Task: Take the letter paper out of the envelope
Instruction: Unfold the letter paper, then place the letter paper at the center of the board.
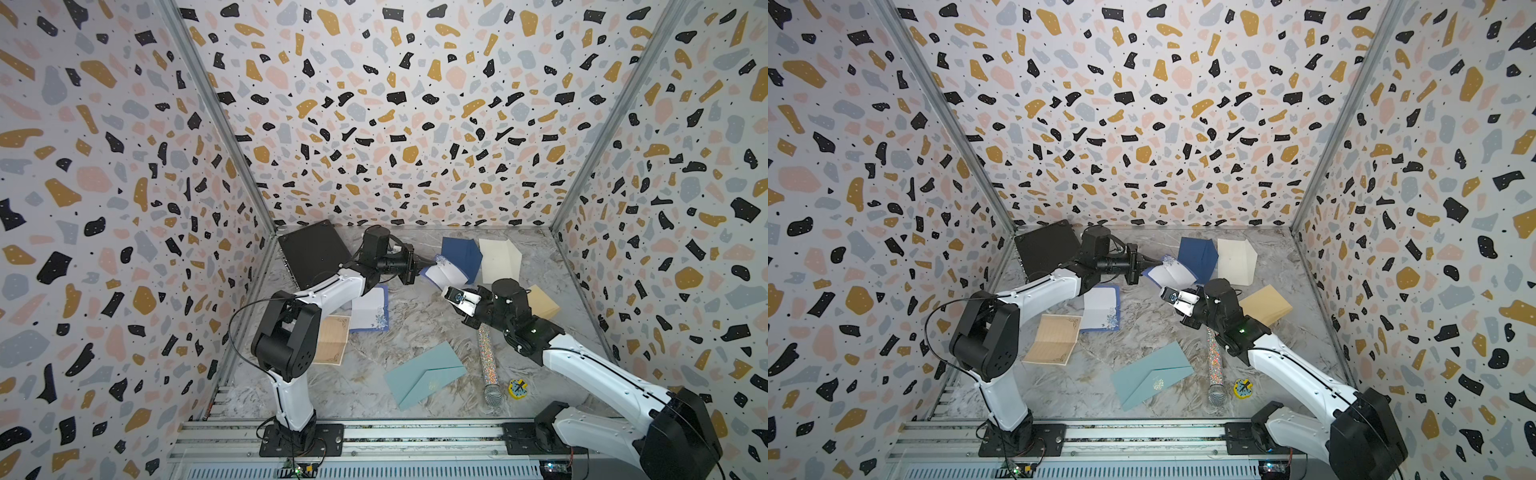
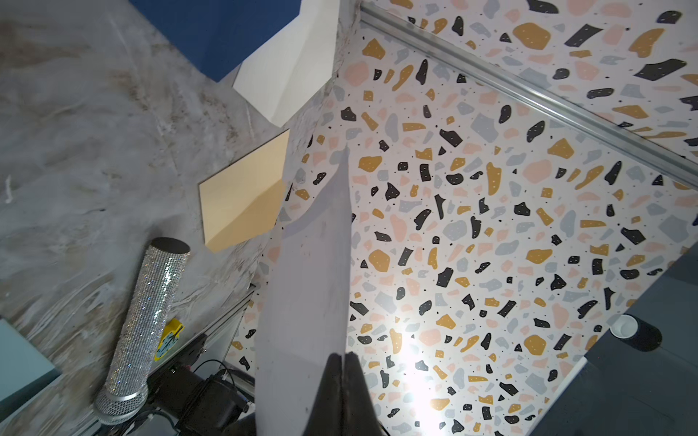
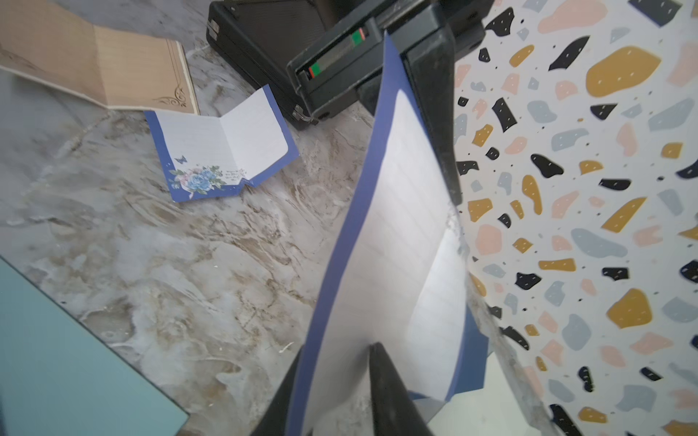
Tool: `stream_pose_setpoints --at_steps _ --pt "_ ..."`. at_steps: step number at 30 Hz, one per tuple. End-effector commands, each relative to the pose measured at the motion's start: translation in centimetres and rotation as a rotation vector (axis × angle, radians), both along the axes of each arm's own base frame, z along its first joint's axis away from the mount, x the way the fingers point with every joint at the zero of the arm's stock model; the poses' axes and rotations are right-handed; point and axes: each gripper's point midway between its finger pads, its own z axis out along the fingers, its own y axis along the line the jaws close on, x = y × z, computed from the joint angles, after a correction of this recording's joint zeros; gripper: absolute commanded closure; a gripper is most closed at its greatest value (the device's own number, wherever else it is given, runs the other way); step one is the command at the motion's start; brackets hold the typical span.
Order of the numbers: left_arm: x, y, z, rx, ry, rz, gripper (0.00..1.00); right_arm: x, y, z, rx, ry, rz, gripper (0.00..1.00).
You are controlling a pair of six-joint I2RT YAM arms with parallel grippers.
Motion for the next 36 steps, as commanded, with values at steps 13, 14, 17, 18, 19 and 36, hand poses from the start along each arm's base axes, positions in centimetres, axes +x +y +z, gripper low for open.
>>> stream_pose_setpoints --at_steps 13,14,17,18,19,36 --pt "3.5 2.3 3.3 -0.034 -0.181 0.075 1.00 1.7 -0.6 7.4 0.422 0.224 -0.278 0.51" --pt "4.1 2.8 3.3 -0.014 -0.202 0.085 1.00 1.9 -1.1 8.3 0.461 0.229 -0.313 0.49" --pt "6.1 4.6 3.5 0.031 -0.262 0.133 1.00 1.8 -2.0 9.9 0.533 0.288 -0.388 0.46" --pt "6.8 5.2 3.7 0.041 -0.288 0.147 1.00 1.7 -2.1 10.1 0.548 0.319 -0.407 0.45" --pt "7.4 5.6 3.7 0.055 -0.308 0.154 1.00 1.6 -2.2 10.2 0.563 0.344 -0.422 0.45" --pt "18.7 13.4 -2.9 0.287 -0.529 0.347 1.00 -0.1 -3.3 7.9 0.664 0.682 -0.541 0.44"
